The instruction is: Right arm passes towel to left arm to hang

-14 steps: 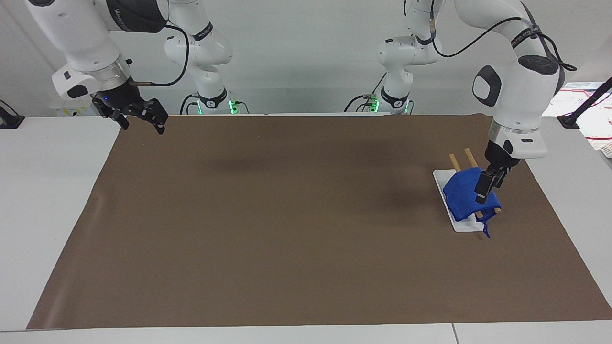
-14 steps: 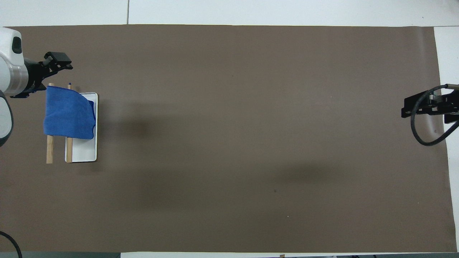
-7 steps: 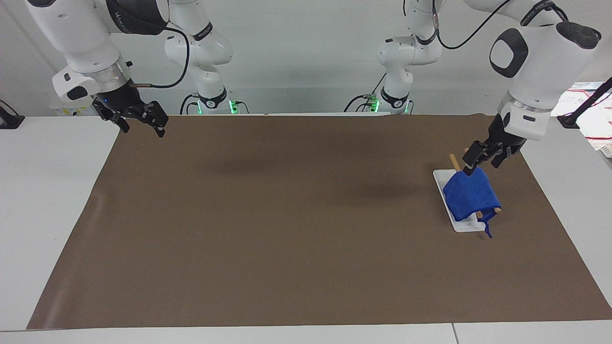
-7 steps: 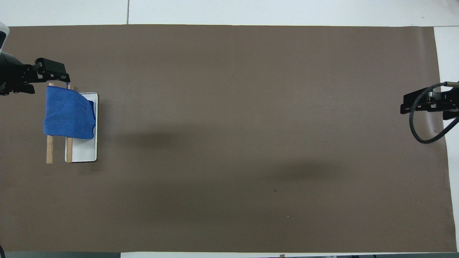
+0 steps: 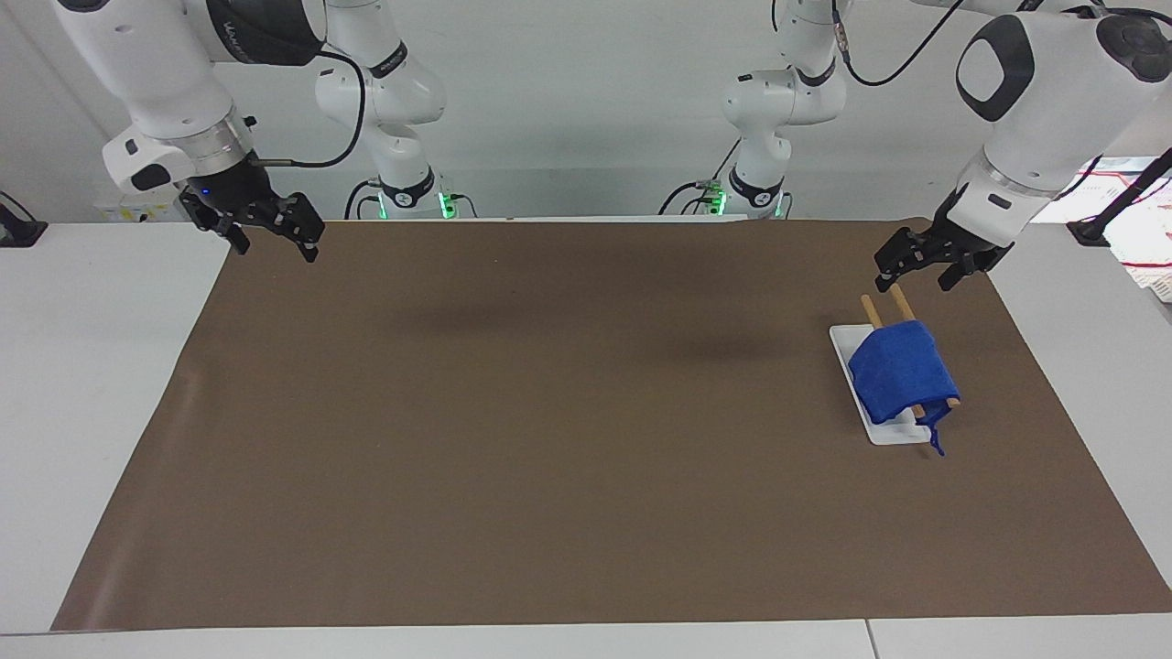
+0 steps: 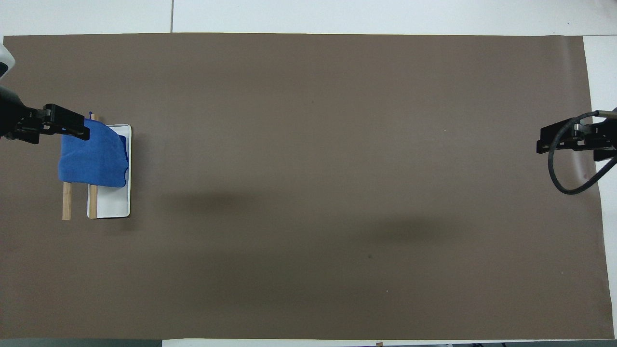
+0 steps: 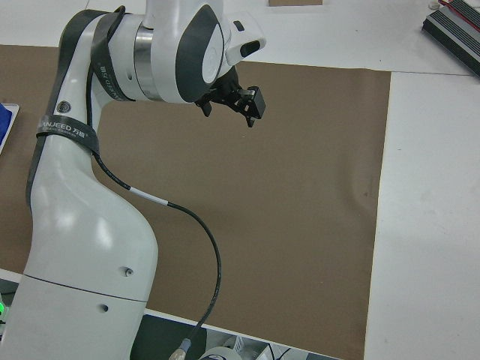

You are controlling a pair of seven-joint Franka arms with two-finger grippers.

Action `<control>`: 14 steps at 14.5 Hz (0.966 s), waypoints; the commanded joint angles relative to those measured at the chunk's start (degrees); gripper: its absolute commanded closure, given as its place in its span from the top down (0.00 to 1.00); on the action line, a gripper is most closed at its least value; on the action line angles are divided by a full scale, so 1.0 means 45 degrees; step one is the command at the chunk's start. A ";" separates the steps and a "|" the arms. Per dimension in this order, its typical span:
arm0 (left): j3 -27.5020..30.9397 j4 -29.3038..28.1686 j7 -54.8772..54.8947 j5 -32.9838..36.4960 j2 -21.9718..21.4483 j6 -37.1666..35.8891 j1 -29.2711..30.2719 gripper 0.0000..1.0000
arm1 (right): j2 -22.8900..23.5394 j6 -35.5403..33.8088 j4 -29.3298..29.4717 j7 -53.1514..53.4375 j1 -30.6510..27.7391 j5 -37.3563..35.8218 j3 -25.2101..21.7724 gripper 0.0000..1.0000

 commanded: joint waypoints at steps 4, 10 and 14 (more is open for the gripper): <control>0.0027 -0.0802 0.0272 0.0501 -0.0596 0.0219 -0.0377 1.00 | -0.0151 0.0016 -0.0096 -0.0046 0.0841 0.0073 -0.0825 1.00; 0.0027 -0.1269 0.0194 0.0522 -0.1102 0.0064 -0.0457 1.00 | -0.0229 -0.0081 -0.0155 -0.0026 0.0880 0.0112 -0.0845 1.00; 0.0046 -0.1290 0.0174 0.0541 -0.1201 0.0025 -0.0457 1.00 | -0.0171 0.0094 -0.0057 -0.0065 0.0860 0.0093 -0.0845 1.00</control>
